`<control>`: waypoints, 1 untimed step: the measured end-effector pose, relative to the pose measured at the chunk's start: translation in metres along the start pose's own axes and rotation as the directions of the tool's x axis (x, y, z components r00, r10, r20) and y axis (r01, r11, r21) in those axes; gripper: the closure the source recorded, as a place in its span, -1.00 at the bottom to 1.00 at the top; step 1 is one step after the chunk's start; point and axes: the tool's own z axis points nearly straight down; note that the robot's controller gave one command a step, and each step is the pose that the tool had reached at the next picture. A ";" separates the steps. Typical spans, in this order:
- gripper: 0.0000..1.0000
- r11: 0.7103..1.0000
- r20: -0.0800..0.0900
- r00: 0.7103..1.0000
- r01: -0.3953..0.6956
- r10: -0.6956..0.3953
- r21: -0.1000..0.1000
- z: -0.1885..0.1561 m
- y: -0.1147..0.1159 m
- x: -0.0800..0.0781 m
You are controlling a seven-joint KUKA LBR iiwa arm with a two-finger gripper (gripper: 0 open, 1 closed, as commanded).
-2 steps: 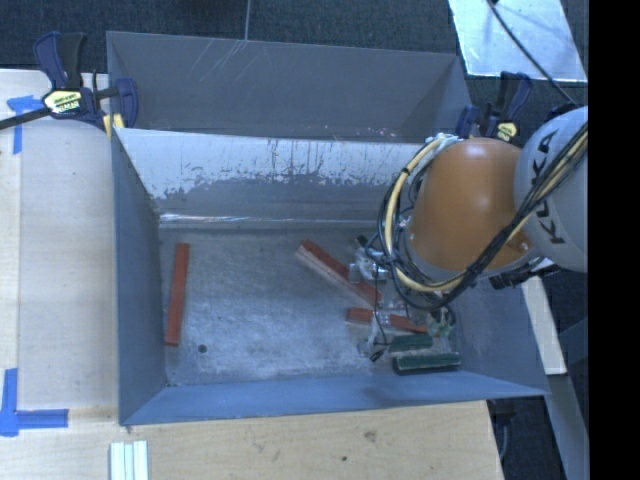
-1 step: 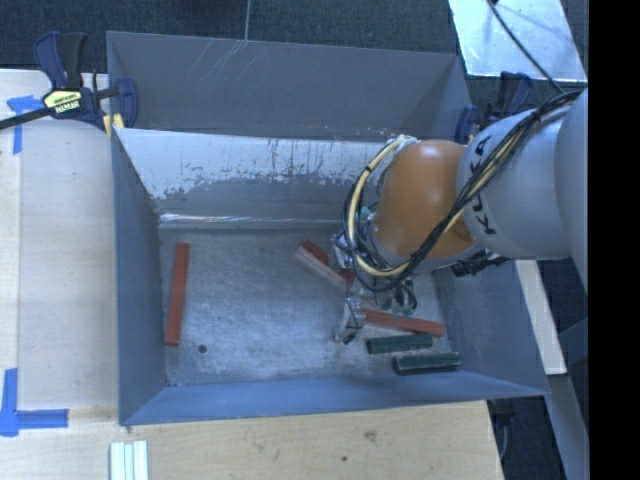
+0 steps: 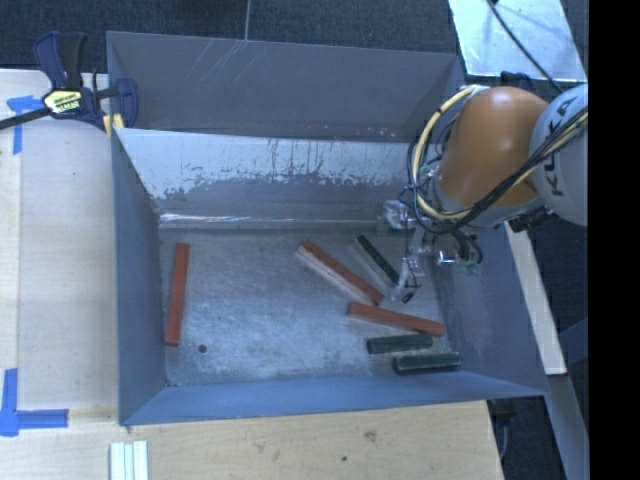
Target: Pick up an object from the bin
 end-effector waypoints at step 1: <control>-1.00 0.999 -0.011 0.999 -0.037 0.037 -0.005 0.048 0.033 -0.024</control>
Offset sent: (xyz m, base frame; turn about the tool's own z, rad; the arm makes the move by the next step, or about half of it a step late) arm 0.0243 0.0320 -0.0469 0.0389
